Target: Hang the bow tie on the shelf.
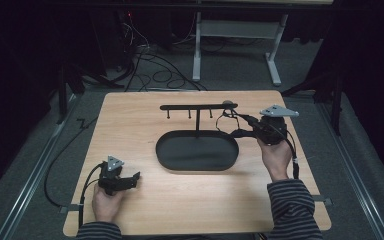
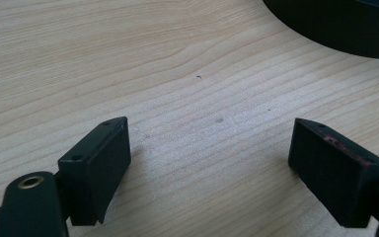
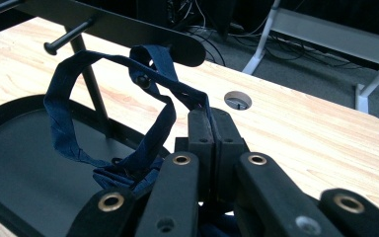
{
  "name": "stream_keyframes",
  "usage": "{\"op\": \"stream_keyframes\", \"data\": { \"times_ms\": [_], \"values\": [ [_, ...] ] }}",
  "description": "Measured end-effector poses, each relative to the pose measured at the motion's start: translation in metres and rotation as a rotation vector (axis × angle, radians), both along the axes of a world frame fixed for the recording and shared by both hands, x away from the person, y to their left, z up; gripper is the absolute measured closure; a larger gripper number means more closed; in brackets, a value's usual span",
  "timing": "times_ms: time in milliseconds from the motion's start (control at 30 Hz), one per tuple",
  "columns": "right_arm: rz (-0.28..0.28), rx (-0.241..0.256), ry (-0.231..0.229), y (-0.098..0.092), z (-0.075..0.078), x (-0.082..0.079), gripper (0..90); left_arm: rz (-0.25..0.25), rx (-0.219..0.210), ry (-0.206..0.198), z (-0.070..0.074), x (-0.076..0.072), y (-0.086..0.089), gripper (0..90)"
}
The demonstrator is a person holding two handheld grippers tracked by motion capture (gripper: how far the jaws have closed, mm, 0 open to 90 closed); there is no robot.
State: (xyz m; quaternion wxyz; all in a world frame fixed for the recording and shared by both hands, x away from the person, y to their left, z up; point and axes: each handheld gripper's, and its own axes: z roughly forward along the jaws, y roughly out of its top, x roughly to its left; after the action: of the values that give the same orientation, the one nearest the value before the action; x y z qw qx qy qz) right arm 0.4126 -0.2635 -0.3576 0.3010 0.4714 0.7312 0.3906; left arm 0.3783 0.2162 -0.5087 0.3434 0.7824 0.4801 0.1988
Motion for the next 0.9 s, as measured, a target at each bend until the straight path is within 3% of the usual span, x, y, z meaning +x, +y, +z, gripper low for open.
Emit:
{"op": "stream_keyframes", "data": {
  "times_ms": [533, 900],
  "values": [
    [-0.06, 0.055, 0.007, -0.001, -0.005, 0.009, 90.0, 0.001, -0.001, -0.001, 0.0, 0.0, 0.0, 16.8],
    [-0.082, 0.058, 0.018, 0.001, -0.011, 0.015, 89.8, 0.0, 0.0, 0.0, 0.0, 0.0, 0.0, 16.7]
  ]
}}
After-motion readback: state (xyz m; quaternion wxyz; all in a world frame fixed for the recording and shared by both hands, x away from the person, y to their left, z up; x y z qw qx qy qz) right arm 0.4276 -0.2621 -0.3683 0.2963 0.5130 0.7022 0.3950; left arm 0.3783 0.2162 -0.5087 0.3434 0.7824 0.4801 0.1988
